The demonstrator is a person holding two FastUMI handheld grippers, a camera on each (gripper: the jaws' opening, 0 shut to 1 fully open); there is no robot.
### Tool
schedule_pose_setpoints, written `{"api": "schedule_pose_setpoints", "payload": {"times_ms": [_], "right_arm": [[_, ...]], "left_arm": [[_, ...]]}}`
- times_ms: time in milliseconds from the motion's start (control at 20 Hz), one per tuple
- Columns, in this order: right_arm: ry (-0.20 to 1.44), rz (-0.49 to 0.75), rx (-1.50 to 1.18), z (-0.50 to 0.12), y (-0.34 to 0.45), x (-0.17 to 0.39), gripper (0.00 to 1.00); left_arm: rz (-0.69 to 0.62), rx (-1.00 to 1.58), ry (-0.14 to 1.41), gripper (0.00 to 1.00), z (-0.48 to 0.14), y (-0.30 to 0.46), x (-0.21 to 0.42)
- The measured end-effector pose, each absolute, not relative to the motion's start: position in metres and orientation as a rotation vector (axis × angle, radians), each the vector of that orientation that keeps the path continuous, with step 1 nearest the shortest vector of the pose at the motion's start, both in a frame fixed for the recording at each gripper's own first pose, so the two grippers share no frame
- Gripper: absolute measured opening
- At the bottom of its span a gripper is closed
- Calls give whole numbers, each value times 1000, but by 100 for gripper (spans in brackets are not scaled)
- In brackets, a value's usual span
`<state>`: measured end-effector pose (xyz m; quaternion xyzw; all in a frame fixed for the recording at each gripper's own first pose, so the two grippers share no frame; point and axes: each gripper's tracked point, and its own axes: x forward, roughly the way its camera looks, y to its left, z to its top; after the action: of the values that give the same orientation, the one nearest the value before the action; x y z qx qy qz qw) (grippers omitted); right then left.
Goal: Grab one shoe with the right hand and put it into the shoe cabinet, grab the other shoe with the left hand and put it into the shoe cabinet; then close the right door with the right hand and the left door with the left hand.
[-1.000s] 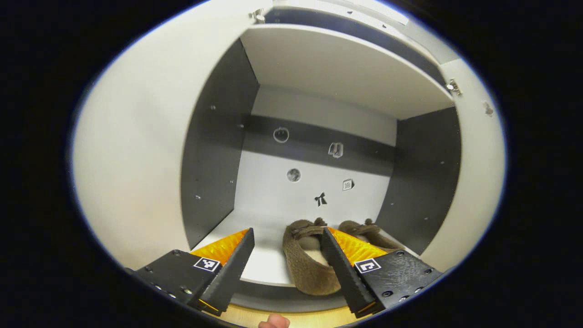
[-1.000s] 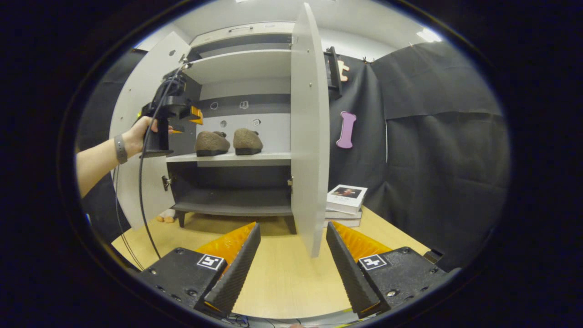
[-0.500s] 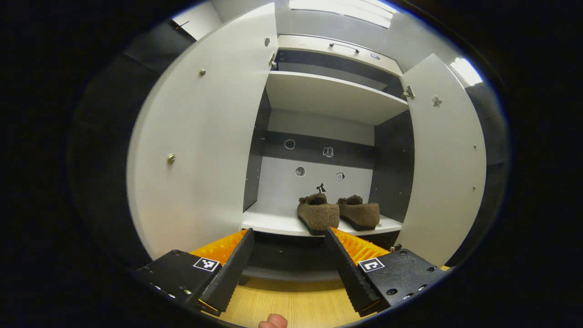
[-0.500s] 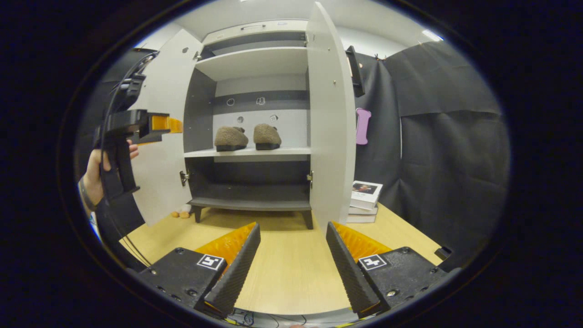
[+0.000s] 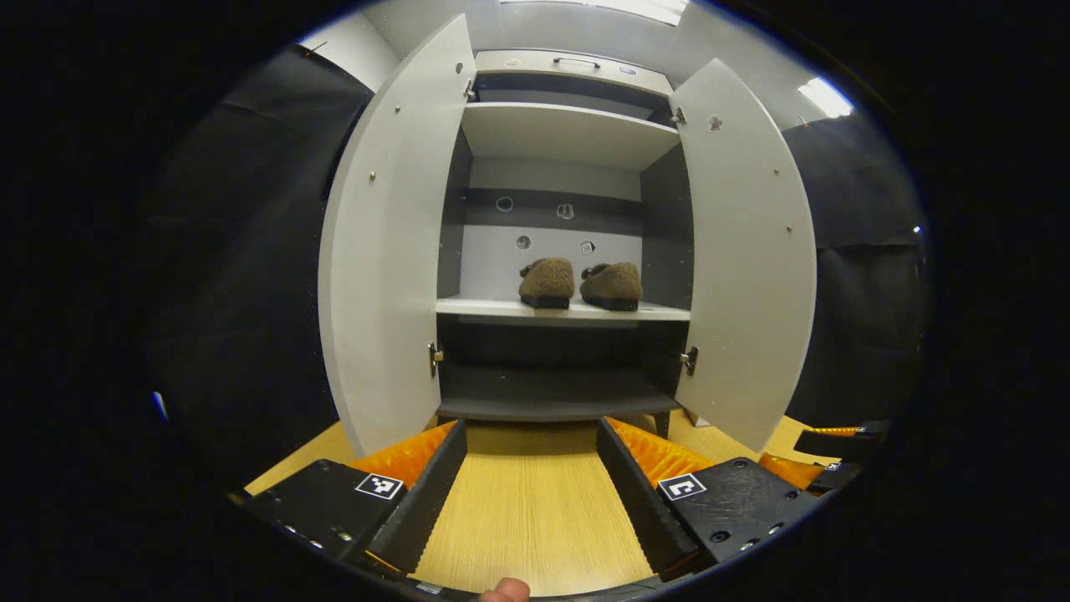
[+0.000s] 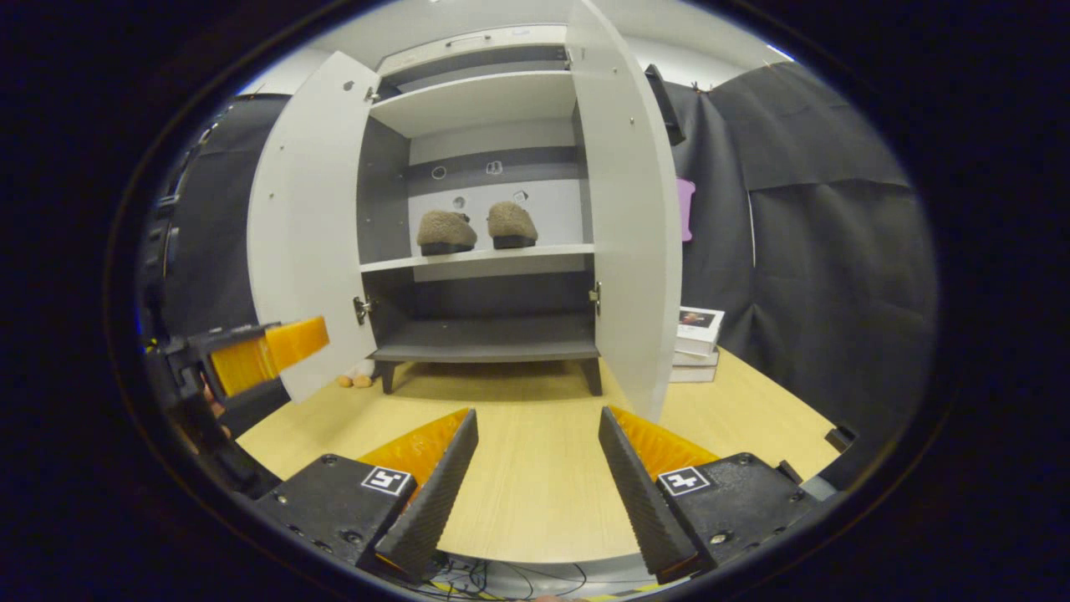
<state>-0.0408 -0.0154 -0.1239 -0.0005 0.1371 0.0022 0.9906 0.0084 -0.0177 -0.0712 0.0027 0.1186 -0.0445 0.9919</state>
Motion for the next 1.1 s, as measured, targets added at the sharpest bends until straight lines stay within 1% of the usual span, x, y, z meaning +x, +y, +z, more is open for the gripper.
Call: {"api": "schedule_pose_setpoints", "payload": {"times_ms": [100,200,400,550,700,750,800,850,1000,1050,1100], "right_arm": [[256,13,3,-112,-13,-44,93],[220,25,-1,-83,-18,-45,93],[35,8,-21,31,-62,-36,92],[-75,-60,-37,108,-117,-27,93],[-182,-145,-35,168,-169,-11,96],[-194,-173,-36,181,-184,-4,96],[-204,-199,-41,189,-199,4,99],[-201,-218,-48,196,-210,13,99],[-176,-206,-45,207,-225,52,99],[-158,-197,-24,207,-225,65,96],[-145,-176,-16,205,-223,77,99]], "left_arm": [[-96,-5,248,95,-72,-18,2],[-93,-11,222,95,-59,-16,1],[-94,-35,184,95,-40,-17,4],[-124,-81,203,95,-41,-26,1],[-124,-85,193,95,-35,-24,-3],[-123,-78,189,95,-32,-23,-5],[-123,-75,189,95,-32,-21,-7],[-120,-76,190,95,-31,-21,-9],[-114,-71,193,95,-31,-19,-13],[-115,-68,193,95,-30,-18,-14],[-112,-63,194,95,-30,-17,-15]]}}
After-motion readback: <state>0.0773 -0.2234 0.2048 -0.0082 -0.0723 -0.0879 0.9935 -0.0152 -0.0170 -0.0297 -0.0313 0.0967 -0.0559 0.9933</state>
